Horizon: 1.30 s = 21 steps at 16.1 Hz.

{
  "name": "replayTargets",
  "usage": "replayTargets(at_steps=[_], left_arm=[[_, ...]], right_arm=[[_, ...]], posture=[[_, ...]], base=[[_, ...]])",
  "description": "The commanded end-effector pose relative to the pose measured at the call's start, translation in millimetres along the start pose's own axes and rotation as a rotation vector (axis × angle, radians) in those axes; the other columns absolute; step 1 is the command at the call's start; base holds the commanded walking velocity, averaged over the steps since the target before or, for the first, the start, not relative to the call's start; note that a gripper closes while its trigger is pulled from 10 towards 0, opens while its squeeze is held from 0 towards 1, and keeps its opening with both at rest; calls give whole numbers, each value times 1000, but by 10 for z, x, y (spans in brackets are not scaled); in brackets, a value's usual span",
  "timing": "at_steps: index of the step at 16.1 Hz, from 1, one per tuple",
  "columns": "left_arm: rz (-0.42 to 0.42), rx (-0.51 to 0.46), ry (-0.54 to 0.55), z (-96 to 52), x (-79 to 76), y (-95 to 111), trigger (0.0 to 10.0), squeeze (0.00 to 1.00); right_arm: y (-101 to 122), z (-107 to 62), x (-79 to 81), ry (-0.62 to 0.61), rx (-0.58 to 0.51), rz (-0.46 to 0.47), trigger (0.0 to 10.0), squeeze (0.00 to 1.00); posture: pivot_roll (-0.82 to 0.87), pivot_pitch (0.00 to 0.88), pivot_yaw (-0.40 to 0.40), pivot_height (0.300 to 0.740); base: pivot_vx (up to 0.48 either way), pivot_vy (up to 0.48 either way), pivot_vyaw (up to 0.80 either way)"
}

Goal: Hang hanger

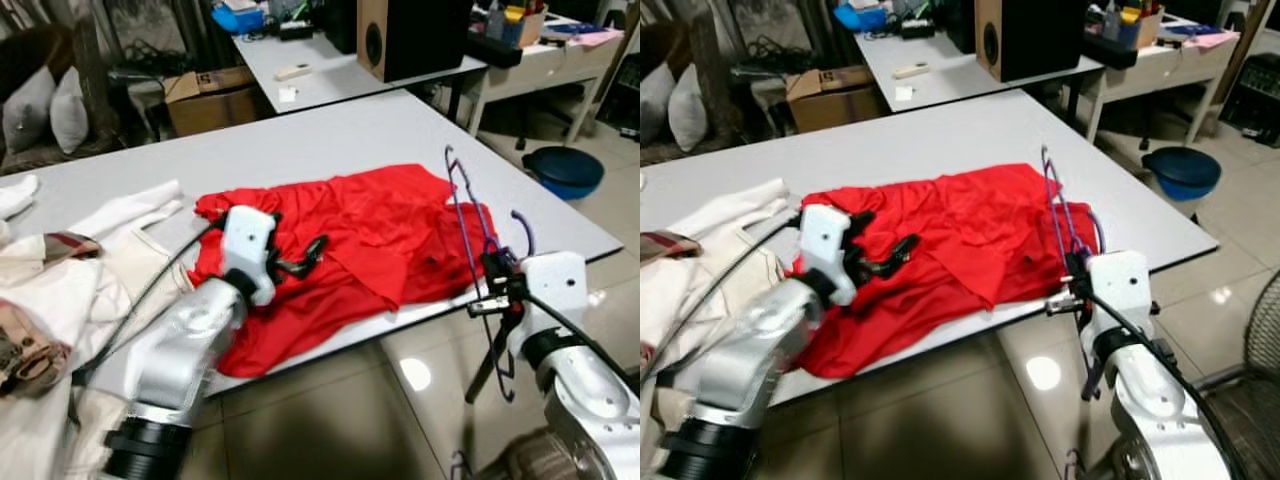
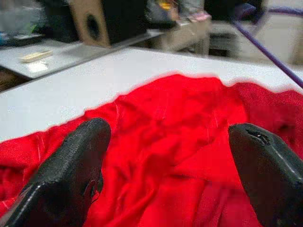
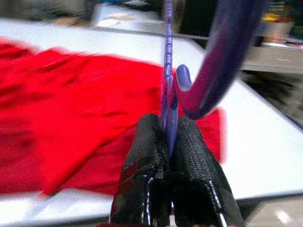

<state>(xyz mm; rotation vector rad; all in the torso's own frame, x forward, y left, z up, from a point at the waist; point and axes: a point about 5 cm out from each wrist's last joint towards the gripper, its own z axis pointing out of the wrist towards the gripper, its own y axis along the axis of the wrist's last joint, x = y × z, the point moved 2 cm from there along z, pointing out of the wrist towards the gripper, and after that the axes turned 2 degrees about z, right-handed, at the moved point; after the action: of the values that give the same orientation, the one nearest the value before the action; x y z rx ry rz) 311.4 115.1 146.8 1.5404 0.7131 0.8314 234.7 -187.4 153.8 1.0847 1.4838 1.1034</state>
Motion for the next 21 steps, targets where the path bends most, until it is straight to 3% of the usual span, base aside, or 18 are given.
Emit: replayTargets(at_steps=[1,2,3,4,5,7,10,12,15,16,17,18,21], left_arm=[[14,9,-40,-7,14,-15,10000,1000],[36,31,-61,1,25,-35,10000,1000],[130,115,-82,72,97,-128,10000,1000],[130,115,-82,72,97,-128,10000,1000],[165,162,-109,103,132,-209,10000,0],[158,211,-112,146,202,-313,10000,0],[154,272,-157,223,176,-462,10000,0],[155,298,-158,188,185,-569,10000,0],[141,376,-199,124,223,-757,10000,0],[151,402,-204,130,234,-800,9569,0],[155,403,-198,153,247,-801,8824,0],[143,391,-185,195,252,-795,0,0],[101,330,-214,278,173,-724,0,0]], right_arm=[[95,-35,19,36,-43,-17,10000,0],[94,-60,-5,47,-39,-38,10000,0],[102,-129,-44,113,-29,-94,10000,0],[102,-129,-44,113,-29,-94,10000,0],[80,-188,-13,181,-10,-128,10000,0],[40,-216,6,235,12,-133,10000,0],[21,-200,-33,249,30,-154,10000,0],[-45,-250,-30,250,54,-176,10000,0],[-61,-360,91,267,68,-129,10000,0],[-46,-400,127,281,68,-119,10000,0],[-34,-408,131,283,67,-116,10000,0],[-41,-433,130,280,69,-116,10000,0],[-81,-509,126,266,94,-121,10000,0]], posture=[[-31,4,109,740],[-34,3,115,740],[-48,0,128,740],[-48,0,128,740],[-48,0,124,740],[-52,0,116,740],[-87,0,144,740],[-110,0,168,740],[-133,0,193,740],[-150,0,204,740],[-150,0,204,740],[-162,0,214,740],[-175,0,232,740]], base=[[0,0,0],[0,0,0],[0,0,0],[0,0,0],[0,0,0],[0,0,0],[0,0,0],[0,0,0],[0,0,0],[0,0,0],[0,0,0],[0,0,0],[0,0,0]])
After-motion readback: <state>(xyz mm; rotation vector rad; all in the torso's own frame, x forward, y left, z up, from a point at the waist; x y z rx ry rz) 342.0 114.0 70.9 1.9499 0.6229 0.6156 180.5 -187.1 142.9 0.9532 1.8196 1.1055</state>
